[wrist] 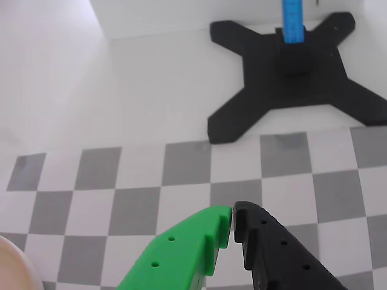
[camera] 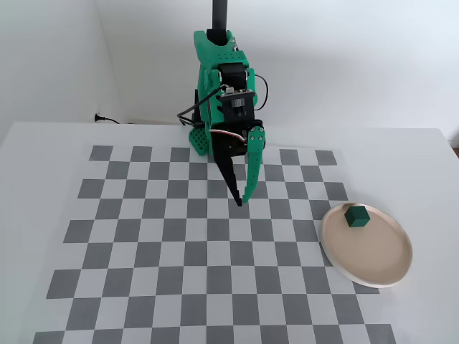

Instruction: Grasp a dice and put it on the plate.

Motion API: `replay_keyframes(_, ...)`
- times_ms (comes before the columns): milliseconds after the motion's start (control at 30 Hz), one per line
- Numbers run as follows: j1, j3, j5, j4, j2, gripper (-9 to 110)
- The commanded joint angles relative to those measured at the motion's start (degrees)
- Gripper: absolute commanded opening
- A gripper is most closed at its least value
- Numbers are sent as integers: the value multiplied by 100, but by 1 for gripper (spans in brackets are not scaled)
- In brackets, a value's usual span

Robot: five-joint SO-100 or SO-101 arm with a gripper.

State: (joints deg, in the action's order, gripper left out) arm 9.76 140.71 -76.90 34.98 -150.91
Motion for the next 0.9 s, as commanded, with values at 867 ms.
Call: replay_keyframes(867,-1037,3656,5001,-3305,-2109,-4)
